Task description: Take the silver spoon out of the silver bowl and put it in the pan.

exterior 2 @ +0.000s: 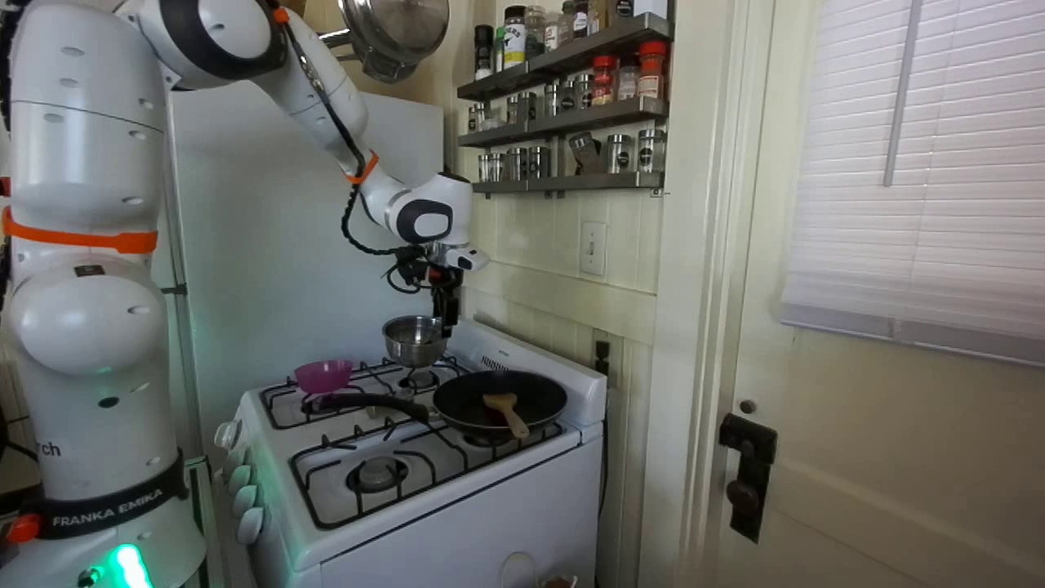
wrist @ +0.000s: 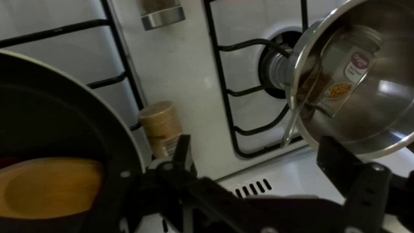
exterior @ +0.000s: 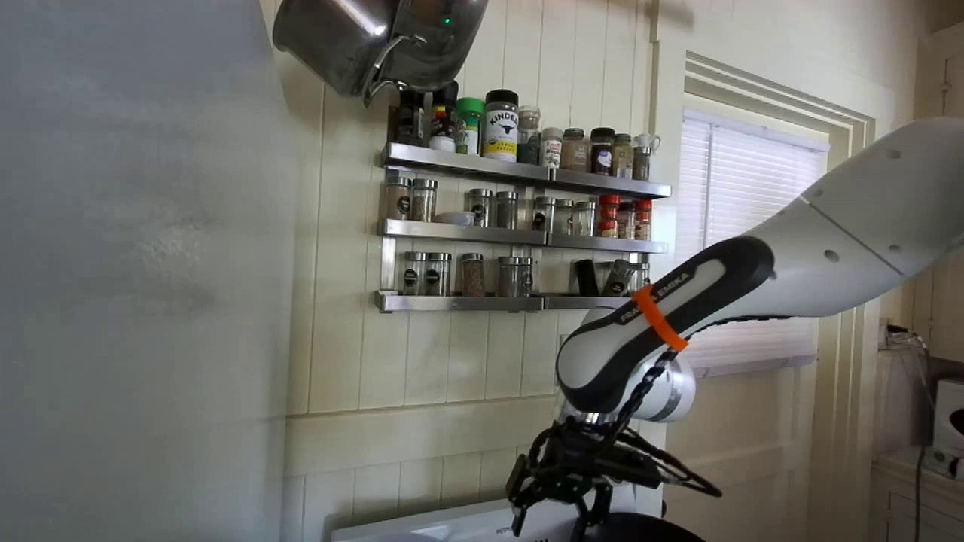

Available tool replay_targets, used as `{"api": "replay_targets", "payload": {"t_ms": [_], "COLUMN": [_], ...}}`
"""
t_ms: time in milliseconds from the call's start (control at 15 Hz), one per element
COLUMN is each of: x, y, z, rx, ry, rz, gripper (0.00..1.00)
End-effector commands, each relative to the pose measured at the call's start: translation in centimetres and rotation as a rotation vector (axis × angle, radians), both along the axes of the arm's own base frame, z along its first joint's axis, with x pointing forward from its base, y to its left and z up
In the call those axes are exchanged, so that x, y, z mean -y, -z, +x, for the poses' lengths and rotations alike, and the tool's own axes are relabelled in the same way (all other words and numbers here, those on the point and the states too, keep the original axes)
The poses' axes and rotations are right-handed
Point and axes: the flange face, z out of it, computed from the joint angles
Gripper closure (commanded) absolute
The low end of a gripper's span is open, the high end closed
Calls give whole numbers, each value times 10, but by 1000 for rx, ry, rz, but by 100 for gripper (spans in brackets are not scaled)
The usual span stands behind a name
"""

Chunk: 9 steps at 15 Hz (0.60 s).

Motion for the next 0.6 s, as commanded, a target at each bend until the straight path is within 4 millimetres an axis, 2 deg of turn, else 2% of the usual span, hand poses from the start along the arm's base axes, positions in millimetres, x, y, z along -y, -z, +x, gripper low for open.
{"api": "replay_targets", "payload": {"t_ms": [0, 267, 533], "x": [-33, -51, -68], "y": [28, 41, 46], "z": [30, 53, 55], "rx": [-8, 20, -24], "ry": [56, 95, 61], "rz": [36, 57, 66], "gripper": [0, 0, 0]}}
